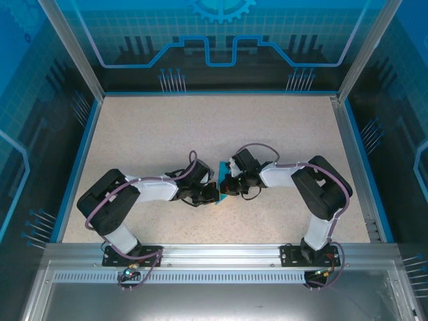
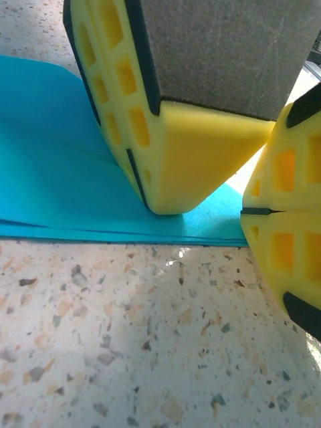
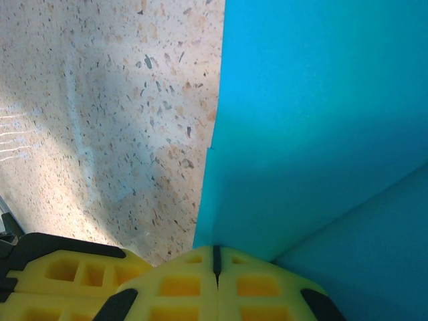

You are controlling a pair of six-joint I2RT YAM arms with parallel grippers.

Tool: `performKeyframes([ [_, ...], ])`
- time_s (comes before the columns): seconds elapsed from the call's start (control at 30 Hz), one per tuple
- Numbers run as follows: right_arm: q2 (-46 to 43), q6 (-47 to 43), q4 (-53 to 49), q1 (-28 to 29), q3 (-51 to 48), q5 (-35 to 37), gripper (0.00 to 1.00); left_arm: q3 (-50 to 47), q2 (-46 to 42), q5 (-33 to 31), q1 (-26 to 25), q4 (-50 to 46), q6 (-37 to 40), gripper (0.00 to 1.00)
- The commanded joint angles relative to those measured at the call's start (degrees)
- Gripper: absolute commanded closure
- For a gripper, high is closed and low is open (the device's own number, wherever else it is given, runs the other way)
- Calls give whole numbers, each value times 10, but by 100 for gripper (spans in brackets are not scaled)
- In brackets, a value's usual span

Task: Fold a paper plane with a square sheet of paper (pick it up from the middle)
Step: Fourth fold the wing at the center of the table.

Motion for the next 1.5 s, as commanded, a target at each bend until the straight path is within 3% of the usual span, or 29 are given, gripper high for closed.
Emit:
performKeyframes([
  [0.0,24,2,-21,1,-5,14,100,-10,12,-4,5,19,-9,100],
  [0.27,30,-8,-19,-16,-1,11,100,-30,17,-25,5,-21,2,100],
  [0.73,65,-62,-1,-96,45,-10,100,-75,17,-3,5,-28,-4,100],
  [1.47,117,-123,-44,-192,137,26,100,-75,23,9,5,-31,3,100],
])
